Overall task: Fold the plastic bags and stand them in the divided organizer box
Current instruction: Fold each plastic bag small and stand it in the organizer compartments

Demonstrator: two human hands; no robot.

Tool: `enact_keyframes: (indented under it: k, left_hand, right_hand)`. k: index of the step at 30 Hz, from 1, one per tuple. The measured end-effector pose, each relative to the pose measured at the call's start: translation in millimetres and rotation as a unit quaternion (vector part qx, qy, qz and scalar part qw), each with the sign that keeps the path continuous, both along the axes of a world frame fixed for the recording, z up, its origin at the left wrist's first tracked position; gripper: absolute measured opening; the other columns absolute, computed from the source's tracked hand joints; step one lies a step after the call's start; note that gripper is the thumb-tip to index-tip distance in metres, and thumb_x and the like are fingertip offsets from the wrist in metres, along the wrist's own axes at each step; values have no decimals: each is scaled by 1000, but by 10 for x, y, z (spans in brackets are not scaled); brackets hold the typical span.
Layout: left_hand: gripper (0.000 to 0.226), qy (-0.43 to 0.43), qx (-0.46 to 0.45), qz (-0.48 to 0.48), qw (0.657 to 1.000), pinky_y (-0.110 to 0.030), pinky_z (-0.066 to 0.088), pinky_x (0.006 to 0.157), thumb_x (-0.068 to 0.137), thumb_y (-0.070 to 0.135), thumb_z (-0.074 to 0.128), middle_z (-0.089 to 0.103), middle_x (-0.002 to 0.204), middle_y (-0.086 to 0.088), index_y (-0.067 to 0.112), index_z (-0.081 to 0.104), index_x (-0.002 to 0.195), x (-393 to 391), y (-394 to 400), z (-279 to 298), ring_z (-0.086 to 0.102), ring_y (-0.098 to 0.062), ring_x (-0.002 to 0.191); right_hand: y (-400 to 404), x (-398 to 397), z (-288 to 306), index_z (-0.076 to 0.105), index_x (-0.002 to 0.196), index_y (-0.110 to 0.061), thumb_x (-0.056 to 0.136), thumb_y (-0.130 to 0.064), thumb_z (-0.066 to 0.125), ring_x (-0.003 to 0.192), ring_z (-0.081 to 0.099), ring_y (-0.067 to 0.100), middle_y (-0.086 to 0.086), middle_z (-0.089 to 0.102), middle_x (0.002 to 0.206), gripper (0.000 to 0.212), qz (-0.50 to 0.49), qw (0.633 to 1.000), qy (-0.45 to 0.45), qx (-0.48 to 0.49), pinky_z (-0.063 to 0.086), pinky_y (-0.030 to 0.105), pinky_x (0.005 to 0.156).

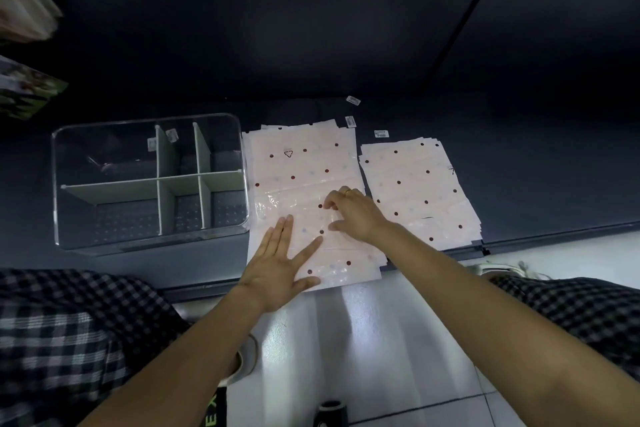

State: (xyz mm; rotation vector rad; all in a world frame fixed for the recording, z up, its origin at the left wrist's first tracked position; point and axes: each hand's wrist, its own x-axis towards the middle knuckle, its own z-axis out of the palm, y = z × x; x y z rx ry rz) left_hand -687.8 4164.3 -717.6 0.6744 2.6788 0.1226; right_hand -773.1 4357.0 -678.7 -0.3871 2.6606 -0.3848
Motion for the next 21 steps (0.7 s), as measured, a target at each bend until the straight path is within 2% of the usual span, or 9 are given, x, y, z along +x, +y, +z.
enact_keyframes:
  k: [4,7,10,12,14,16,18,19,21]
  left_hand:
    - [74,-14,5,-3,1000,-37,-19,114,86,73,19,-40,145,-17,46,-28,137,-13,-7,1,-40,-28,133]
    - [74,-51,33,14,998,-35,-18,115,88,70,27,-35,149,-14,44,-12,145,-44,-7,69,-36,-25,136]
    - [67,-59,176,102,977,-31,-6,118,91,56,44,-10,159,-6,35,17,149,-24,-8,243,-16,-19,145]
    - [57,11,317,204,926,-27,12,116,91,38,58,21,156,-3,25,37,143,7,18,408,11,-17,144]
    - [54,51,414,321,850,-25,28,108,87,25,66,41,140,1,19,45,136,7,85,586,35,-15,130]
    - [52,-55,501,436,746,-24,36,97,85,23,68,52,124,3,15,47,133,-42,142,769,49,-13,114]
    - [36,-200,576,490,623,-26,46,89,86,21,67,65,104,0,10,57,120,-96,146,915,60,-16,98]
    - [23,-241,597,487,590,-25,50,83,87,17,66,69,92,-2,7,63,108,-98,123,974,63,-17,88]
    - [7,-267,607,468,584,-21,54,72,87,11,64,71,79,-4,5,68,88,-83,42,1082,66,-15,75]
  right_hand:
    - [-26,-153,36,51,118,-16,86,-30,66,117,38,23,5,58,115,39,11,996,-75,43,34,31,88]
    - [-53,-185,72,54,116,-15,88,-29,62,115,35,23,5,52,116,33,35,993,-98,62,34,32,89]
    - [-25,-138,159,50,101,-16,90,-24,59,98,43,21,2,47,102,16,-3,992,-124,-8,39,29,73]
    - [29,-70,297,46,91,-18,90,-24,59,85,49,17,-1,49,95,15,-82,979,-152,-110,39,28,68]
    - [59,36,465,50,89,-19,89,-23,62,82,56,14,-3,56,92,12,-180,930,-198,-253,45,28,72]
    - [37,161,596,57,103,-16,89,-19,63,90,65,22,5,66,103,16,-259,847,-256,-389,52,38,85]
    - [-36,296,683,57,115,-11,89,-16,62,98,65,29,13,67,111,27,-296,779,-285,-473,51,45,91]
    - [-88,360,718,57,117,-9,89,-16,62,98,65,29,14,67,111,29,-302,760,-290,-496,51,46,91]
    - [-199,470,791,57,118,-9,89,-15,61,95,66,28,13,69,107,30,-304,741,-289,-524,53,44,87]
